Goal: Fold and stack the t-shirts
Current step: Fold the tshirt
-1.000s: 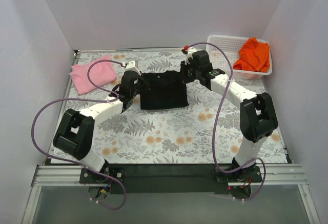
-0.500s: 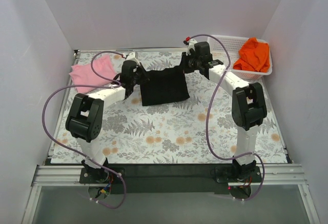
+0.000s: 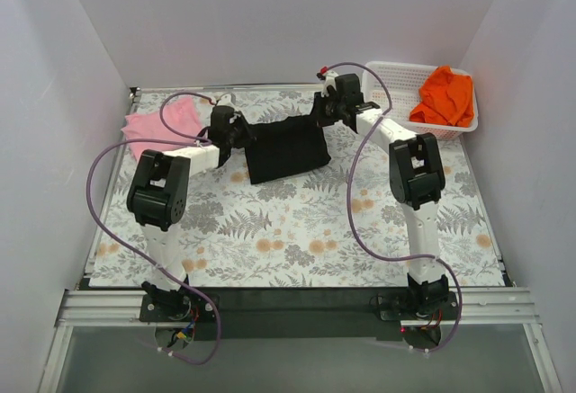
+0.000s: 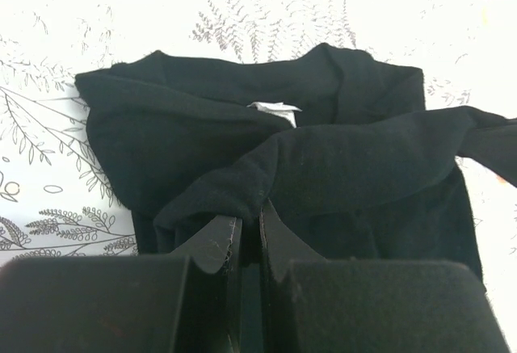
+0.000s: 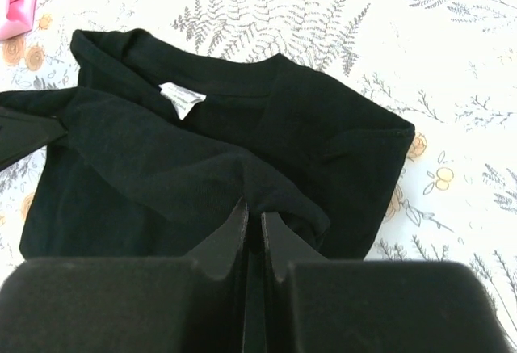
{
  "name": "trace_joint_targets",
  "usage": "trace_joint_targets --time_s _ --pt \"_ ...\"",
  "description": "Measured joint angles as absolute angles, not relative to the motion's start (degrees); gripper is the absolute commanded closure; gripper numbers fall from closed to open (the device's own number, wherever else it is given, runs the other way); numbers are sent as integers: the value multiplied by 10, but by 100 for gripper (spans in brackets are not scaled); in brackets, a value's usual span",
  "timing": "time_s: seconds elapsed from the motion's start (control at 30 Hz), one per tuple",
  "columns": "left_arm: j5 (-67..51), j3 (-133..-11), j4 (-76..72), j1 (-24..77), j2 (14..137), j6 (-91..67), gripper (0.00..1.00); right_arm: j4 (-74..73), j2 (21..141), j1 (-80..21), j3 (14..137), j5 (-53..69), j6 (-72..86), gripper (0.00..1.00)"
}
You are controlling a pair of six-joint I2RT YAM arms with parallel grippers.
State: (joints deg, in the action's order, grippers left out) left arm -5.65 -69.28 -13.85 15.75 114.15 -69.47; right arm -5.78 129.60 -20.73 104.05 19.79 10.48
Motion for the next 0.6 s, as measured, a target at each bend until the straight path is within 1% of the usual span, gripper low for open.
trace_joint_targets --time_s 0.03,0.07,0.1,0.13,0.17,0.2,0.4,0.5,0.6 --pt "-57 -694 -138 157 1142 -695 100 -57 1300 -207 1045 199 106 85" --pt "-56 -697 -139 157 1142 -695 96 -56 1303 -207 1049 200 110 66" --pt "-56 -702 -138 157 1142 -695 83 -54 1306 -207 1053 200 114 25" --pt "-55 -706 -137 157 1142 -695 41 -51 1307 -207 1054 200 117 2" --pt "-53 -713 -136 157 1142 -695 16 -49 1307 -207 1056 201 115 2" --pt "-50 -719 -136 157 1142 -696 3 -45 1306 -206 1057 200 112 2" --pt "-1 -726 -134 155 1106 -699 3 -30 1287 -206 1051 195 116 2" --pt "20 -694 -140 153 1050 -698 3 -16 1244 -206 1022 196 116 2" --pt "20 -687 -140 151 1010 -695 3 9 1188 -206 980 202 116 2"
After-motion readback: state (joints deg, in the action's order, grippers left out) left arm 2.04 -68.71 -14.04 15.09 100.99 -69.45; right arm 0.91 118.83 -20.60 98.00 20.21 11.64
